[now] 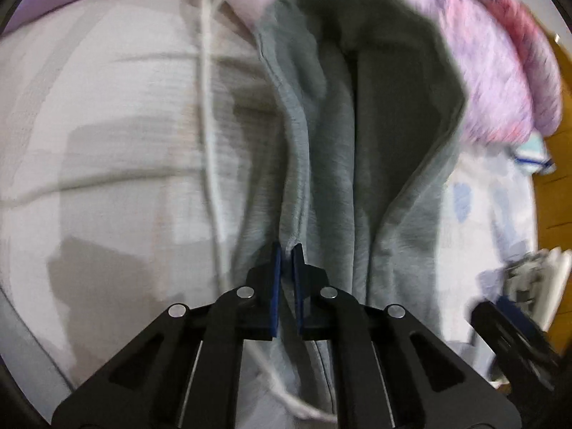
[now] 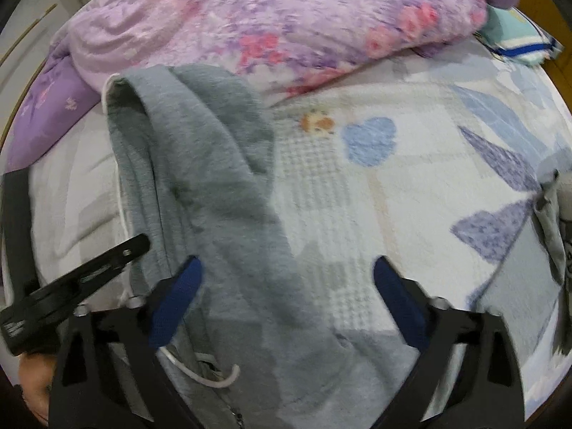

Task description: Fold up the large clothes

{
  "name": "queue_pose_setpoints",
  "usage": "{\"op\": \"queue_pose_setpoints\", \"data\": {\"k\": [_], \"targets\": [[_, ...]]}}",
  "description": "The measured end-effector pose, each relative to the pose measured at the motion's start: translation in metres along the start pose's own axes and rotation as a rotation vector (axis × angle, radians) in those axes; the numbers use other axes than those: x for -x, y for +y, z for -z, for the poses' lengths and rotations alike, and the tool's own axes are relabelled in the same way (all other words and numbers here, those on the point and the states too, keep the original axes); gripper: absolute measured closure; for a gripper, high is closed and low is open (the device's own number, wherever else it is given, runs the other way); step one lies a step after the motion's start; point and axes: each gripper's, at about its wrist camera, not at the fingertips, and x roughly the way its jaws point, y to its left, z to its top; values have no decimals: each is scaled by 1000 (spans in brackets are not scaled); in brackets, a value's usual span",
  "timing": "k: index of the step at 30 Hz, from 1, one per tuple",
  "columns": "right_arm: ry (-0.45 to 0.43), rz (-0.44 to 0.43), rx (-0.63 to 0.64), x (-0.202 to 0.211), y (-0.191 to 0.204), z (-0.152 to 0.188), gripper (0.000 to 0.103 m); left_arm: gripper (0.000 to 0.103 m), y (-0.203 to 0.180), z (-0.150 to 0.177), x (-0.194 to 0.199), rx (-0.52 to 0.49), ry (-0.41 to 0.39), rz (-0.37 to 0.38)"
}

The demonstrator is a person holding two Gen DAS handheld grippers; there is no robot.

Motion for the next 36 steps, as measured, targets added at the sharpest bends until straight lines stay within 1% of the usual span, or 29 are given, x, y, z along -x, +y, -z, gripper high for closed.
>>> {"op": "queue_pose_setpoints", "data": {"k": [1, 2, 3, 4, 6, 7, 8, 10, 11, 12, 13, 14, 15, 16, 17, 18, 20, 21, 22, 23, 24, 26, 28, 29, 30, 31, 33, 35, 36], "targets": [[1, -18, 7, -2, 5, -1, 34, 97, 9, 1, 12, 6, -23, -15], [4, -44, 21, -5, 12, -4, 36, 97, 19, 3, 21, 25, -36, -24], [5, -57, 33, -8, 18, -6, 39, 97, 31, 5, 30, 63, -41, -7], [9, -72, 51, -13, 27, -8, 40, 97, 42, 8, 37, 92, -42, 6], [21, -93, 90, -23, 44, -14, 40, 97, 57, 15, 44, 106, -34, -15], [23, -96, 101, -28, 50, -16, 40, 97, 57, 20, 45, 108, -34, -21], [27, -89, 112, -35, 56, -20, 40, 98, 59, 28, 48, 107, -33, -37], [33, -76, 114, -48, 63, -25, 43, 99, 66, 32, 46, 101, -25, -74], [49, -68, 110, -57, 64, -28, 44, 99, 68, 32, 42, 97, -20, -106], [71, -83, 89, -67, 64, -31, 49, 99, 73, 32, 41, 100, -17, -111], [72, -94, 76, -71, 63, -33, 51, 99, 89, 33, 47, 109, -9, -106], [74, -86, 81, -75, 63, -35, 52, 99, 91, 32, 46, 113, -2, -96], [70, -64, 99, -79, 64, -37, 60, 99, 90, 31, 46, 112, -6, -87], [65, -51, 103, -81, 62, -38, 70, 99, 90, 30, 48, 115, -15, -82], [64, -49, 96, -82, 58, -39, 75, 99, 91, 30, 50, 123, -20, -70], [61, -63, 79, -81, 53, -40, 92, 99, 91, 29, 54, 149, -28, -41], [38, -87, 55, -73, 40, -41, 92, 98, 92, 28, 60, 175, -44, -7], [26, -96, 54, -66, 33, -42, 92, 93, 89, 26, 63, 180, -50, 16], [18, -97, 49, -63, 28, -43, 92, 78, 88, 25, 64, 184, -52, 34], [16, -104, 37, -61, 22, -44, 93, 70, 85, 24, 63, 186, -52, 47], [20, -115, 18, -60, 15, -46, 93, 67, 80, 21, 60, 184, -53, 41], [18, -143, -38, -55, 0, -49, 93, 67, 72, 18, 53, 165, -39, 43], [-7, -145, -44, -41, -12, -50, 93, 68, 65, 16, 43, 112, -23, 0], [-19, -144, -46, -35, -19, -50, 93, 78, 57, 17, 32, 65, -19, -67], [-31, -142, -54, -29, -29, -50, 93, 98, 54, 17, 24, 33, -10, -113], [-40, -140, -62, -21, -34, -47, 93, 98, 52, 18, 22, 19, -9, -132], [-54, -126, -88, -11, -60, -47, 93, 98, 51, 20, 33, 21, -50, -120], [-57, -136, -134, -3, -77, -42, 93, 98, 55, 23, 43, 51, -68, -110], [-48, -144, -183, -4, -98, -35, 93, 98, 60, 26, 48, 76, -71, -104]]}}
